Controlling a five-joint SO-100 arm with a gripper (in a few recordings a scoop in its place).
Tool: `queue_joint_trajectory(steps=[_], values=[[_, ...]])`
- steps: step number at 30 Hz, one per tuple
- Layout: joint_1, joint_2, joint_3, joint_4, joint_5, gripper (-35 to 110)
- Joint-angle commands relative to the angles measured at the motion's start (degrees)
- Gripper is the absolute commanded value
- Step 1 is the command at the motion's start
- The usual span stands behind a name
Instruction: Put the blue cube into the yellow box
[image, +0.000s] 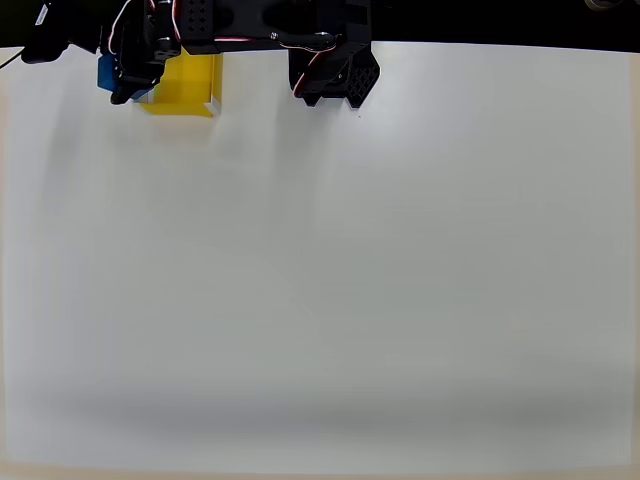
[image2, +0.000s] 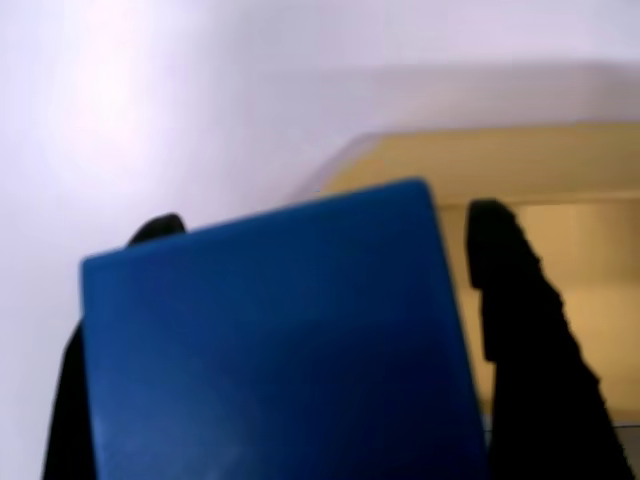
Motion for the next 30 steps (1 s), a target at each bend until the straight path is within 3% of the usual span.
queue_joint_trajectory(steps=[1, 16, 30], values=[[2.9, 8.1, 0.4, 1.1, 0.1, 15], [4.9, 14.4, 17.9, -8.3, 0.7, 15], [7.9, 20.3, 24.1, -8.8, 0.7, 14]])
